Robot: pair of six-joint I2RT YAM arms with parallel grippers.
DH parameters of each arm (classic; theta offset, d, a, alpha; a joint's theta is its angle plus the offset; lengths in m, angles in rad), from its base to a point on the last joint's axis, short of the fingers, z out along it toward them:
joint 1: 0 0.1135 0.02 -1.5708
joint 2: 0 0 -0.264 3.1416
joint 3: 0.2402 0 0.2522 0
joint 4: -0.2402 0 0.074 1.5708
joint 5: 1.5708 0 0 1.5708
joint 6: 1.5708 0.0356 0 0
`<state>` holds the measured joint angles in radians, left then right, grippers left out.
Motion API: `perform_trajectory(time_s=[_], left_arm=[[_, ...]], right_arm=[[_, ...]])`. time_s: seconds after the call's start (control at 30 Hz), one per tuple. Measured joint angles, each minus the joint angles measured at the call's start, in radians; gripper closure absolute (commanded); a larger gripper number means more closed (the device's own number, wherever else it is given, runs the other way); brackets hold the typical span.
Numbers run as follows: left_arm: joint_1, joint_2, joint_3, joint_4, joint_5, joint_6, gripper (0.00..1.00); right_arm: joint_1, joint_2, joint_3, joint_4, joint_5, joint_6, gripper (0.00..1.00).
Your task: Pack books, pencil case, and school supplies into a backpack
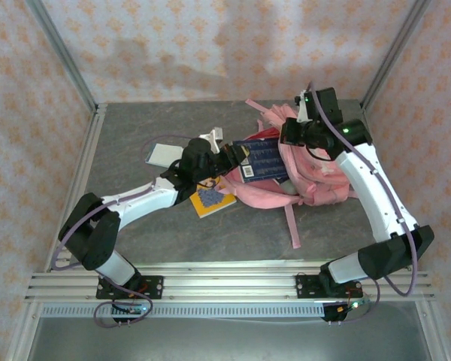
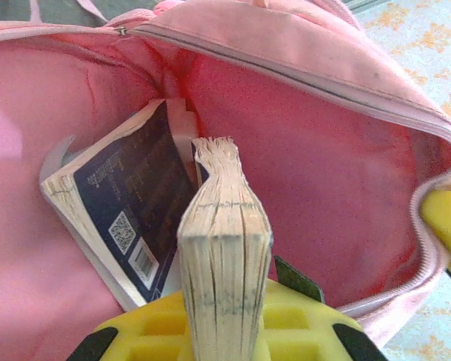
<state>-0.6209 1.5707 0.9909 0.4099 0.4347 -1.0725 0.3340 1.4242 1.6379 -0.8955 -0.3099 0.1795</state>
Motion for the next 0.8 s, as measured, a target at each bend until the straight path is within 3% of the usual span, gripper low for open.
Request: perform_trajectory(time_s=[0.37,0.8], left_arm=[[0.000,0.166,0.095,-0.033,-0.013,-0.039,1.00],[-0.080,0.484,0.427,-0.038,-0.100,-0.135,0.98]], right_arm=[[-0.016,-0.013,-0.030,0.025,-0.049,0.053,1.00],[-0.016,-0.039,-0.171,0.187,-0.130,0.173,1.00]])
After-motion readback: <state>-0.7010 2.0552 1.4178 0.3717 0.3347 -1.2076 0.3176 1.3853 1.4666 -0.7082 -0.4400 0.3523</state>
